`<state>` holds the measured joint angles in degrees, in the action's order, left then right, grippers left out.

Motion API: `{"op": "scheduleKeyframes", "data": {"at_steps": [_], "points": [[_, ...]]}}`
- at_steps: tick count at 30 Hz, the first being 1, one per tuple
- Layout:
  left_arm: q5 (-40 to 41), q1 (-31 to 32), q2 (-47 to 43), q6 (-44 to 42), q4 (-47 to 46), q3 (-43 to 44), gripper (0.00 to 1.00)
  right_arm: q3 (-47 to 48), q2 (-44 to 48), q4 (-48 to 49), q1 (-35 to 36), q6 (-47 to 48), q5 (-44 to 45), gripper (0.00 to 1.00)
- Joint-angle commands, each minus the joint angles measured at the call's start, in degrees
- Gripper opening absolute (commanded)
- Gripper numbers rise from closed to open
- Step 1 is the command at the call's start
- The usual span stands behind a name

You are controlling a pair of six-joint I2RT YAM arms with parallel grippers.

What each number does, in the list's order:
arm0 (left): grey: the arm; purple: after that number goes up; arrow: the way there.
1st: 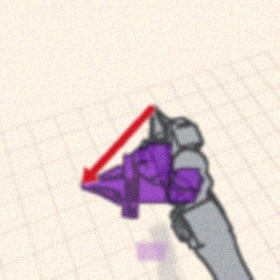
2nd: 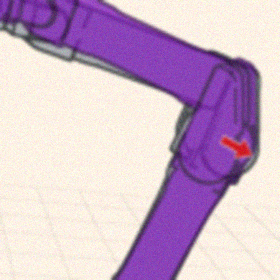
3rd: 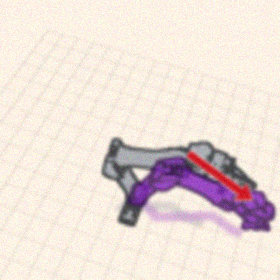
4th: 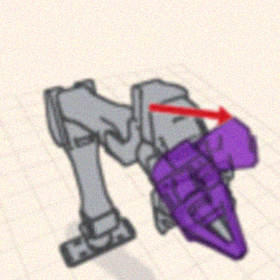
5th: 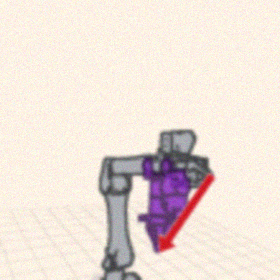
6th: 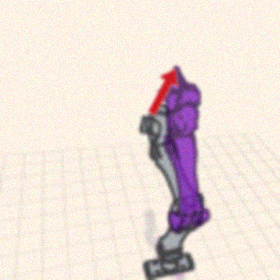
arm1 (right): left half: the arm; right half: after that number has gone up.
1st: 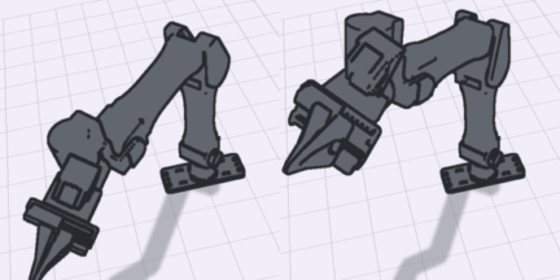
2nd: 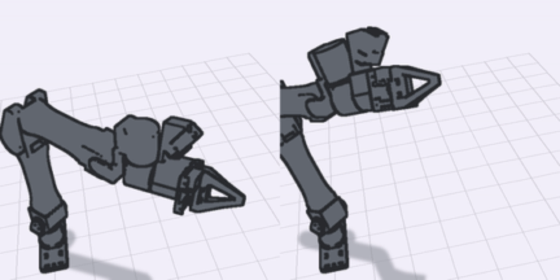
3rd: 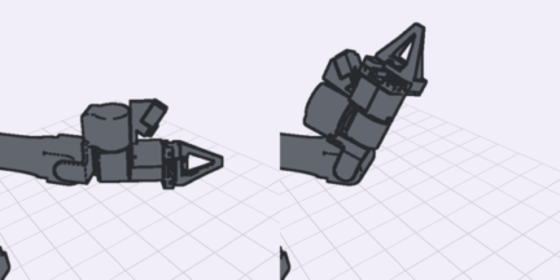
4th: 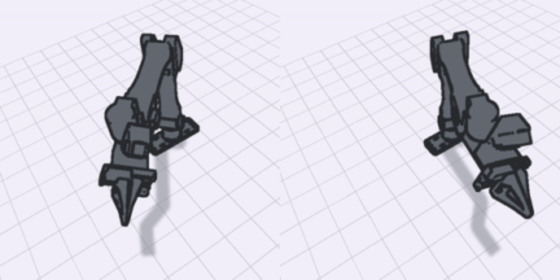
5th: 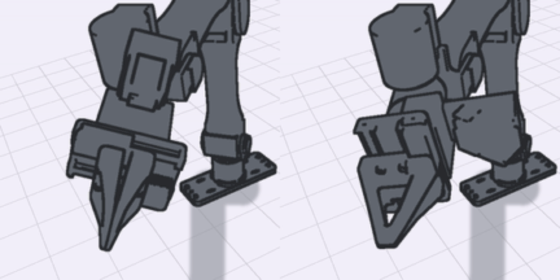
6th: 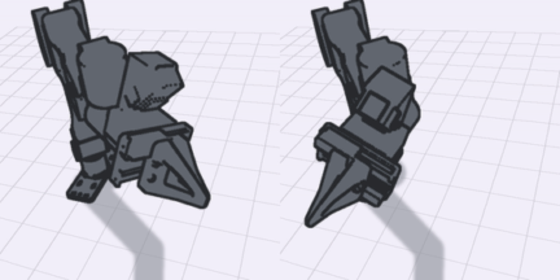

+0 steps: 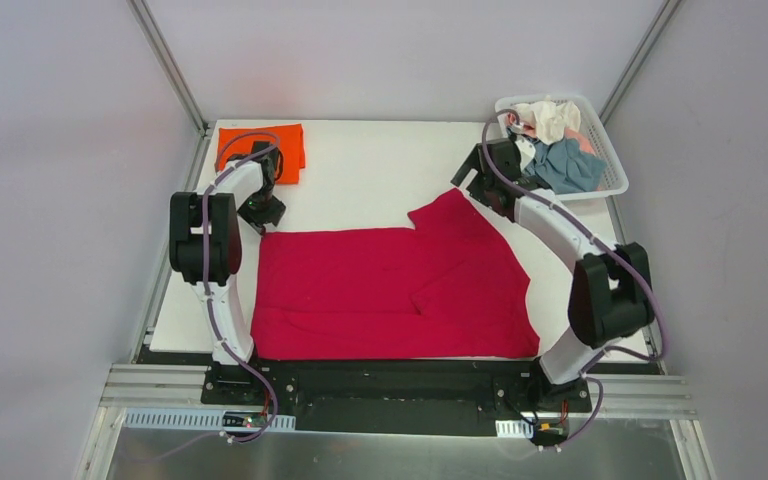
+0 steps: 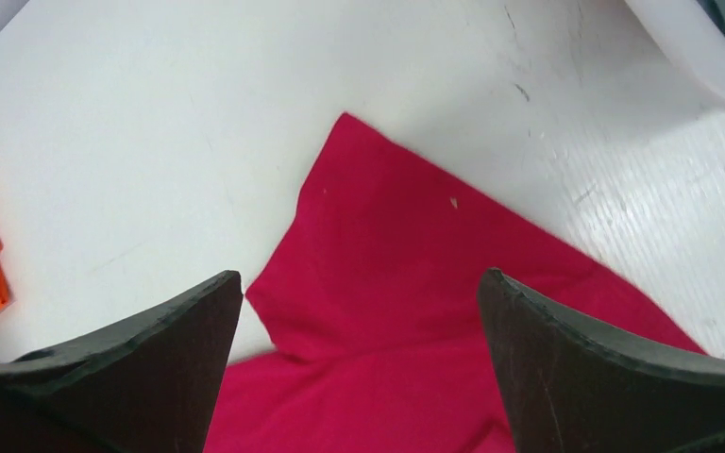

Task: Fold and stack the t-shirts
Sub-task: Grab the side of the flattened tshirt furthest away from the robot with both arms

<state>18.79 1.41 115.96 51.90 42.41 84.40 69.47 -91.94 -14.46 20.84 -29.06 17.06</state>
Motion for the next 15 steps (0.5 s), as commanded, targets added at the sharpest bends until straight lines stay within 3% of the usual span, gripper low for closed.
{"op": "scheduleKeyframes", "data": {"at_steps": [1, 10, 15], "points": [[4.3, -0.2, -2.7, 3.8, 8.0, -4.2, 0.44, 8.7, -6.4, 1.7, -1.2, 4.2, 1.5, 1.00], [6.4, -0.2, -3.8, 3.2, 11.4, -3.5, 0.42, 21.8, -19.1, -0.8, -1.7, 7.1, 2.0, 0.99], [3.5, -0.1, -0.5, 3.5, 11.3, -1.4, 0.21, 27.0, -25.0, -1.2, -1.7, 11.3, 1.1, 0.99]]}}
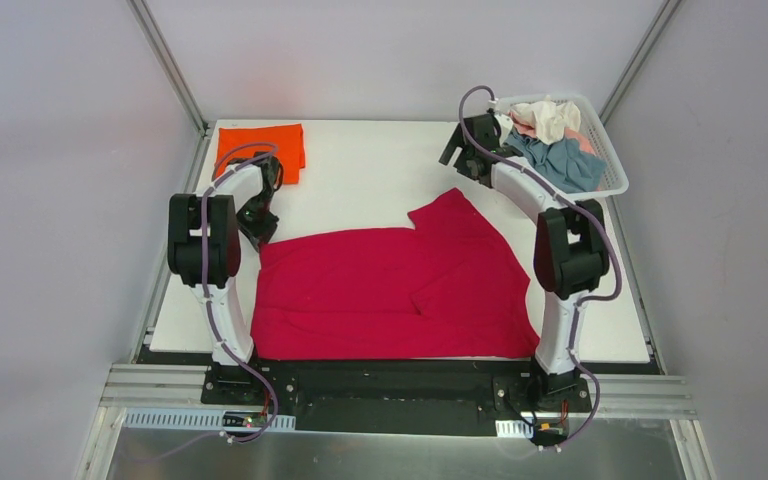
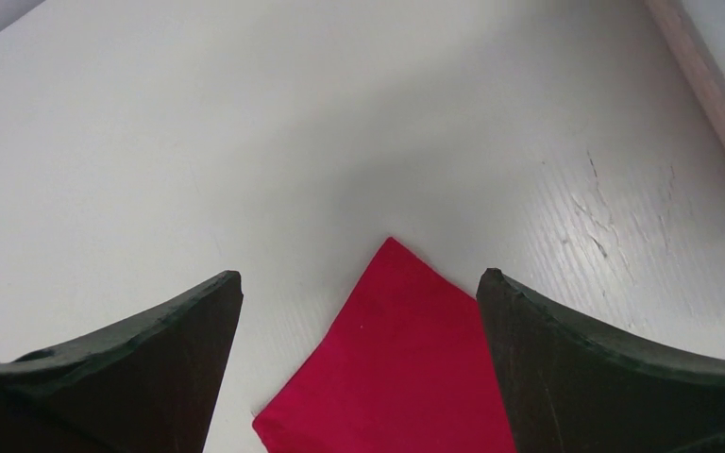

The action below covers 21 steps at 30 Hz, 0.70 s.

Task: Fold and stack the t-shirts
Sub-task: Grab the side of the flattened tshirt furthest away from the robot with both arms

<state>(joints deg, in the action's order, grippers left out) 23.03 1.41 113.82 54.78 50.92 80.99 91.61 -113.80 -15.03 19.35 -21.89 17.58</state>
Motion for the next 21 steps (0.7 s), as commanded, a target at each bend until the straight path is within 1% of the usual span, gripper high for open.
{"op": "scheduleKeyframes", "data": {"at_steps": [1, 2, 5, 6, 10, 12, 15, 17, 21], "points": [[-1.0, -0.1, 2.1, 0.5, 2.7, 2.4, 0.13, 5.7, -4.4, -0.6, -0.3, 5.8, 0.2, 1.00], [-1.1, -0.1, 2.4, 0.1, 2.8, 2.9, 0.00, 6.6, -5.5, -0.6, -0.3, 7.9, -1.2, 0.99], [-0.5, 0.1, 2.3, -1.1, 2.8, 3.9, 0.00, 10.4, -9.6, -2.3, -0.3, 15.0, -5.3, 0.99], [0.3, 0.2, 1.9, -1.1, 2.7, 4.0, 0.00, 11.7, -10.8, -3.4, -0.4, 16.4, -5.1, 1.00], [2.5, 0.3, -0.1, -1.8, 2.8, 4.3, 0.00, 18.5, -16.0, -8.3, -1.0, 18.9, -5.2, 0.98], [2.4, 0.3, -0.3, -2.5, 2.7, 4.8, 0.00, 22.2, -19.0, -12.0, -1.1, 19.7, -6.3, 0.96], [2.0, 0.4, 0.0, -3.3, 2.7, 5.4, 0.00, 25.8, -22.4, -17.3, -1.1, 18.8, -7.3, 0.88], [1.6, 0.4, 0.3, -3.7, 2.7, 5.6, 0.00, 25.5, -22.6, -18.5, -1.1, 18.0, -7.4, 0.84], [1.3, 0.5, 0.4, -3.8, 2.6, 5.8, 0.00, 21.2, -20.6, -18.1, -1.1, 17.2, -8.1, 0.79]]}}
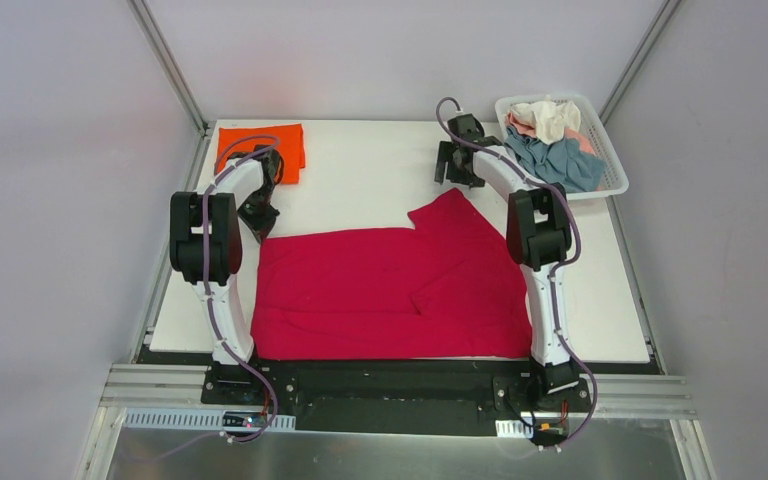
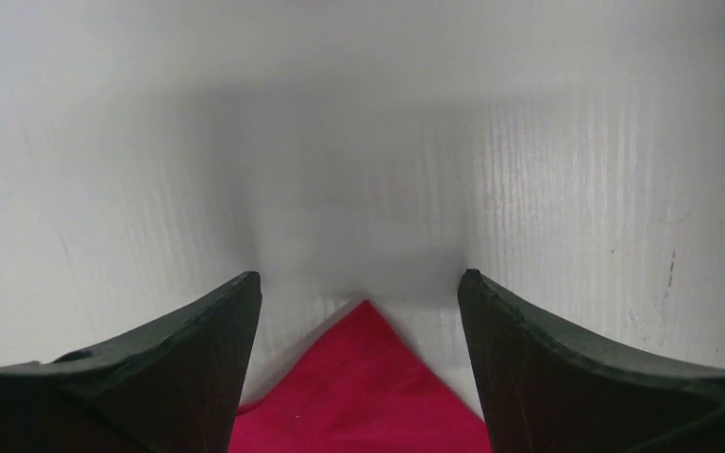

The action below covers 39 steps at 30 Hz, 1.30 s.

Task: Fold and stack the t-shirts
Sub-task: Grab the side of the flattened tshirt furthest away from the robot with both arms

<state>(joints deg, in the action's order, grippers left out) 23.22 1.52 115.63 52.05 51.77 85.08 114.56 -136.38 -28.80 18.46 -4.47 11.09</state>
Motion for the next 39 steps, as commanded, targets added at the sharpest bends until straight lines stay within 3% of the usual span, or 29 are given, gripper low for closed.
{"op": "scheduleKeyframes", "data": {"at_steps": [1, 12, 18, 20, 23, 28, 39], "points": [[1.0, 0.4, -1.3, -1.1, 1.8, 1.7, 0.00, -2.7, 2.5, -4.4, -0.1, -0.6, -1.6, 0.77], [0.6, 0.4, -1.2, -1.2, 1.7, 1.0, 0.00, -12.4, 7.5, -3.9, 1.1, -3.4, -2.3, 0.67], [0.7, 0.4, -0.7, -1.1, 1.4, 0.9, 0.00, -14.2, 7.8, -3.2, 1.7, -3.8, -1.6, 0.55], [0.5, 0.4, -0.3, -1.3, 1.4, 1.1, 0.00, -13.4, 7.3, -3.2, 1.7, -4.1, -1.1, 0.45], [0.5, 0.4, 0.5, -1.8, 1.4, 2.3, 0.00, -11.8, 6.8, -2.6, 1.7, -4.4, -0.2, 0.23], [0.3, 0.3, 2.5, -2.8, 1.3, 5.9, 0.00, -5.7, 4.2, -2.3, 1.4, -3.0, 1.7, 0.00], [-1.7, 0.0, 8.5, -6.9, 1.4, 17.7, 0.00, 4.1, 2.4, -0.5, -3.4, -2.5, -5.2, 0.00]]}}
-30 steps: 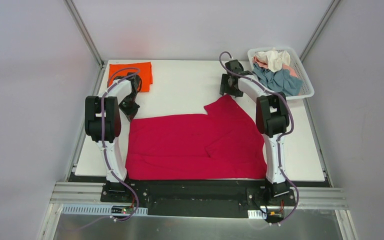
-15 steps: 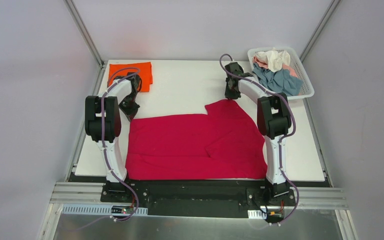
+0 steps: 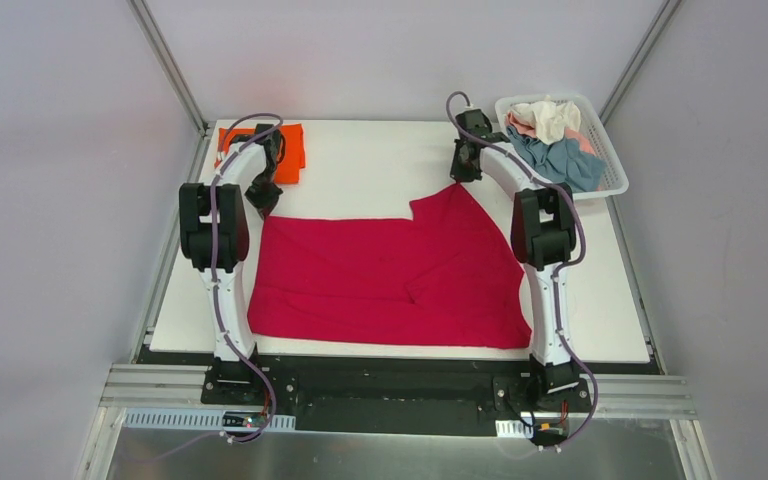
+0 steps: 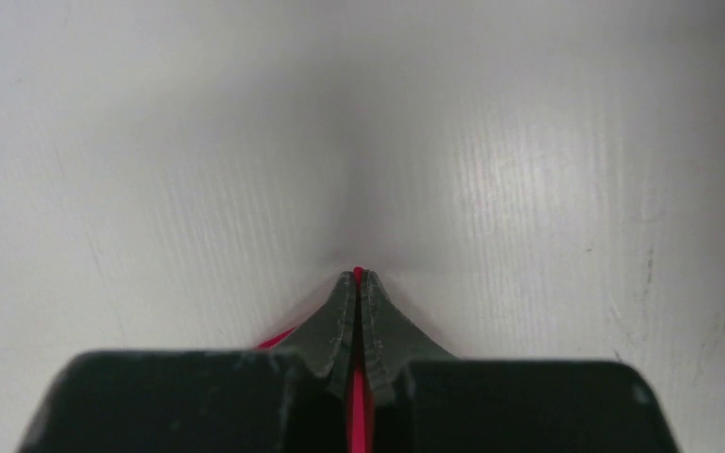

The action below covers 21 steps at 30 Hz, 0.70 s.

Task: Fold and stack the t-shirts
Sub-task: Grab the side of the flattened tshirt furthest away from the robot with both arms

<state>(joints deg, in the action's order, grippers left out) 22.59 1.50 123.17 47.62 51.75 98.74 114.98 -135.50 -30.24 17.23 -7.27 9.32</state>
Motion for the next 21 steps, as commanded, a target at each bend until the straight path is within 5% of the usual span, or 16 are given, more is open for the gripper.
{"op": "scheduleKeyframes", "data": {"at_steps": [1, 10, 21], "points": [[-1.1, 0.0, 0.9, -2.5, 1.5, 4.0, 0.00, 3.3, 2.3, 1.3, -2.4, 0.7, -3.9, 0.00], [-2.8, -0.1, -2.3, -4.9, 1.5, 0.0, 0.00, -17.3, 18.1, 13.9, -2.5, 0.1, -12.5, 0.00], [-2.7, 0.5, -11.2, -4.7, -0.2, -9.8, 0.00, -33.5, 32.8, 16.0, -2.4, -2.7, -20.5, 0.00]]}}
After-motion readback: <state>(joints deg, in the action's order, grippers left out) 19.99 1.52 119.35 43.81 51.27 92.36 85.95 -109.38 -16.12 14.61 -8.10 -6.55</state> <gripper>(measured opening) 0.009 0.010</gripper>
